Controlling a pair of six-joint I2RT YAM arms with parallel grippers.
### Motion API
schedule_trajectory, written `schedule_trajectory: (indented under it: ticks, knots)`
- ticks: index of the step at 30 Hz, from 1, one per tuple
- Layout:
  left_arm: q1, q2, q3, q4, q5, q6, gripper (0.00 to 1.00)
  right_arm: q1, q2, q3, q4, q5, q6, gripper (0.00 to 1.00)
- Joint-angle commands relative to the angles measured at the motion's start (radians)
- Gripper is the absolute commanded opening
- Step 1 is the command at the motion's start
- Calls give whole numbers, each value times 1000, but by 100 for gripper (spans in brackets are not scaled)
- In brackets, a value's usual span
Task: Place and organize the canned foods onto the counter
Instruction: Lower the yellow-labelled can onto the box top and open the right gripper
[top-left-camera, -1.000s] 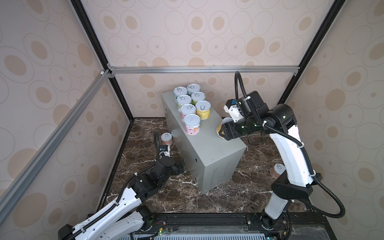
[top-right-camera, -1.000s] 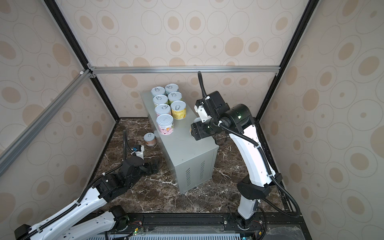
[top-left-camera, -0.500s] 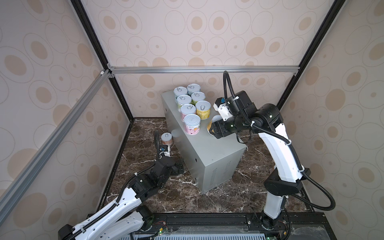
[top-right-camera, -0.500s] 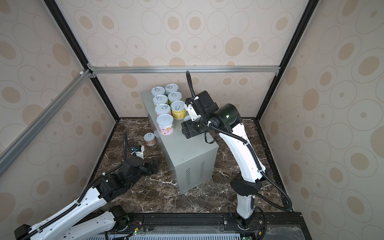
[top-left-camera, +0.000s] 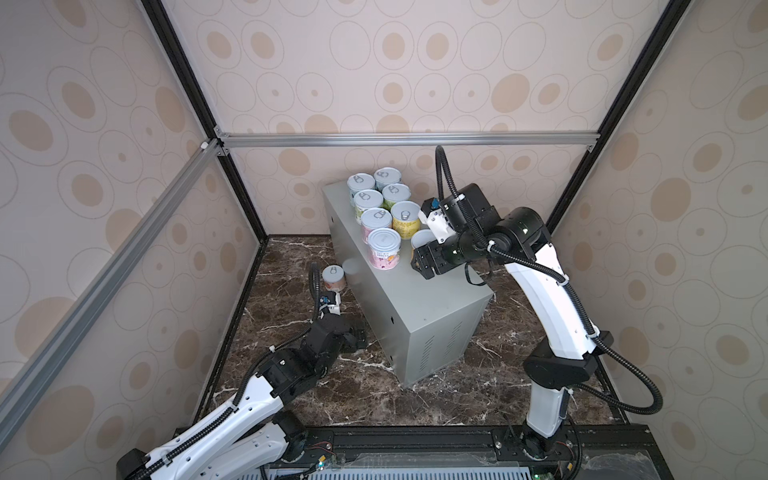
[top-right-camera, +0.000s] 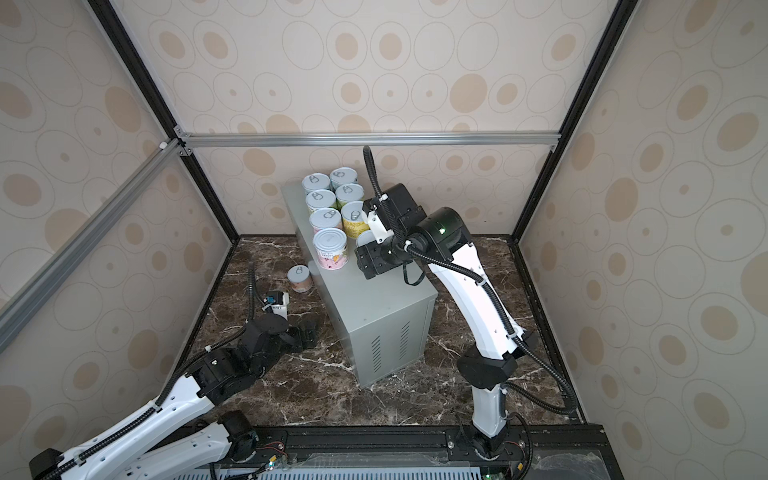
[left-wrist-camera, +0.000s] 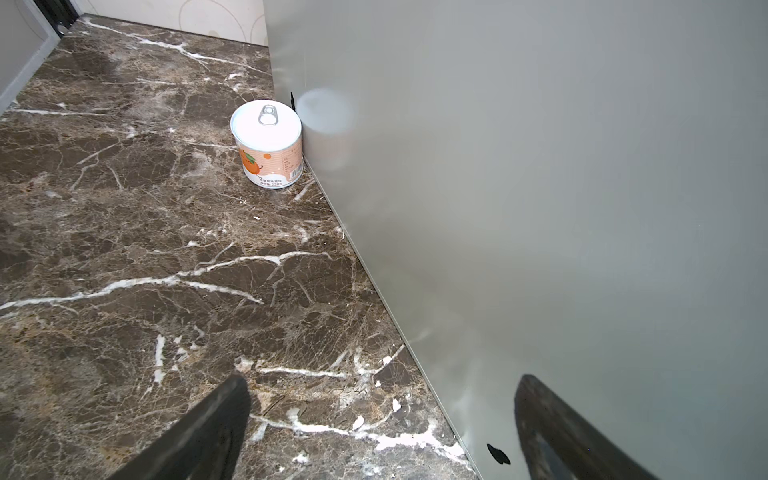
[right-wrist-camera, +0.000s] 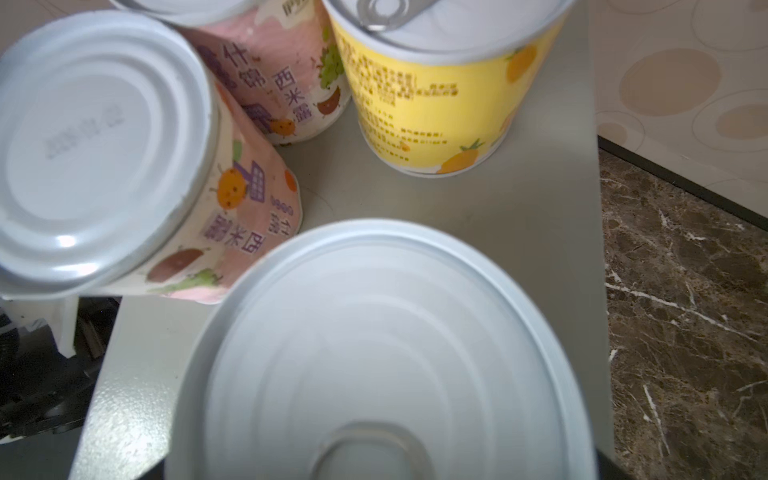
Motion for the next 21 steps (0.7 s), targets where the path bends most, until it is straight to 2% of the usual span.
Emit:
schedule_trajectory:
  ticks: [1,11,21]
  knots:
    - [6,-2,4,-14,-16,7,99,8,-3,-5,-9,14,-22,92]
    - [7,1,19,-26,-20,6,99,14,-105,-126,78,8,-33,100]
    - [7,-10,42,-47,-27,3,99,16,-337,-450,305,-42,-27,99]
